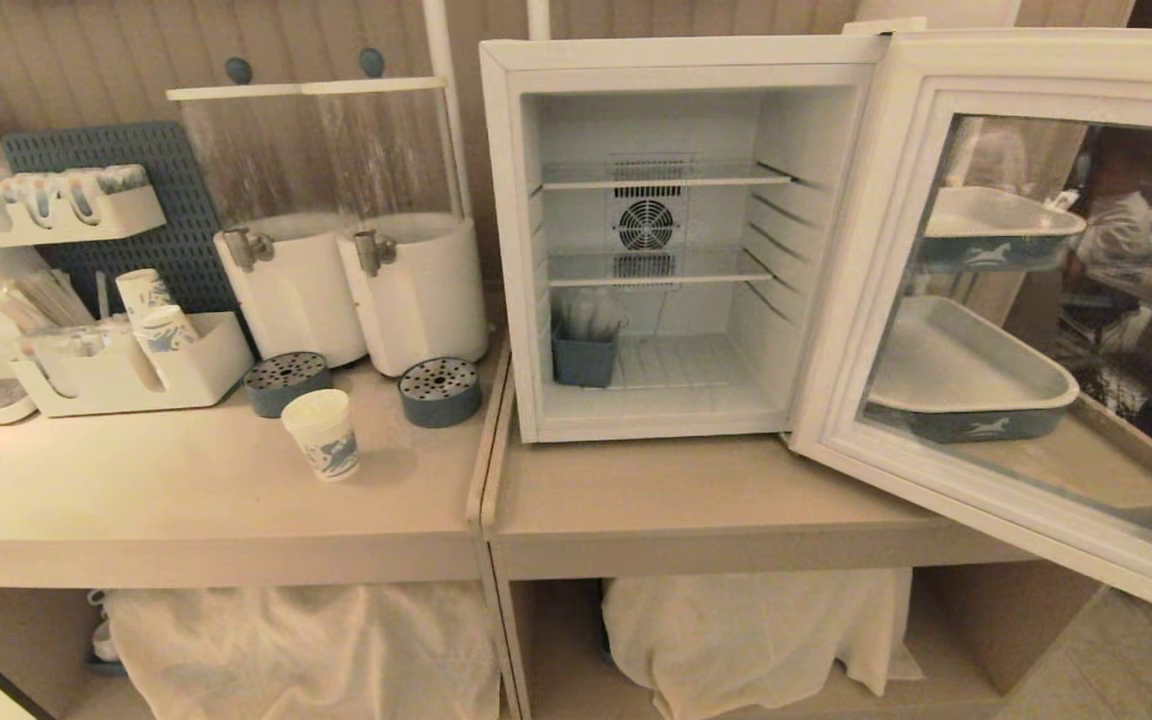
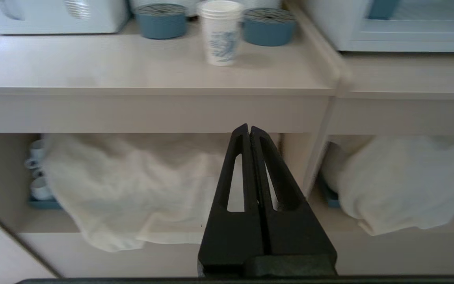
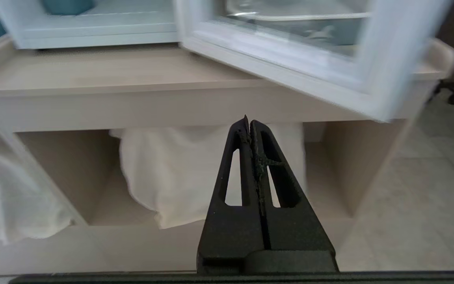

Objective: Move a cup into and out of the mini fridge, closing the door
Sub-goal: Close the freezer door

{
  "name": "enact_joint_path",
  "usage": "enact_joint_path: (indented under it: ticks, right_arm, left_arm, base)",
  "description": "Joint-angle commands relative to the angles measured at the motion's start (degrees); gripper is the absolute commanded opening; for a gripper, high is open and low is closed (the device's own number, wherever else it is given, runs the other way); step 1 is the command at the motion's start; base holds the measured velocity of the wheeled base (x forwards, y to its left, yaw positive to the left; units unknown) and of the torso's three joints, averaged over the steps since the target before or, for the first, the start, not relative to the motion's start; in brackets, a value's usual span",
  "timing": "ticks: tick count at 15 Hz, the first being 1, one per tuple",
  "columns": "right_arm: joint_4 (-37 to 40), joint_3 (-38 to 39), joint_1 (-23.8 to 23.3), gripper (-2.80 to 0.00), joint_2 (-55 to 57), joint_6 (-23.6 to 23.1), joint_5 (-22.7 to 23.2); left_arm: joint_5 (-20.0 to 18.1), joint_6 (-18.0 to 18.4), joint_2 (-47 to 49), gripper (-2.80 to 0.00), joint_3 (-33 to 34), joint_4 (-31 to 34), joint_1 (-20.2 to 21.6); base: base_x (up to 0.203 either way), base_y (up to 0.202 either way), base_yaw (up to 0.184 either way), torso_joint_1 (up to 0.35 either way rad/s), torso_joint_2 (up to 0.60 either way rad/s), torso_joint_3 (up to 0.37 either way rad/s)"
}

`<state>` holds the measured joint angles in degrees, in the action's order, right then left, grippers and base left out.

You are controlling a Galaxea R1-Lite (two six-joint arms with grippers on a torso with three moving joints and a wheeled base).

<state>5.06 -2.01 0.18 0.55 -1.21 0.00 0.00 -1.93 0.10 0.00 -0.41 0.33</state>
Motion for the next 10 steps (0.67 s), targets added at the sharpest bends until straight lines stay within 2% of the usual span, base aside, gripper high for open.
enact_joint_path:
  ticks: [1, 10]
  right_arm:
    - [0.03, -0.01, -0.01, -2.8, 0.14, -0.02, 0.0]
    - [0.03, -0.01, -0.01, -2.8, 0.42, -0.02, 0.0]
  left_arm:
    - [0.0, -0.09, 0.08, -2.8, 0.09, -0.02, 0.02]
    - [0.0, -0.1, 0.08, -2.8, 0.09, -0.02, 0.02]
  base:
    - [0.0, -0.194, -0.01, 0.002, 0.01, 0.004]
    - [0.0, -0.192, -0.01, 0.002, 0.0, 0.004]
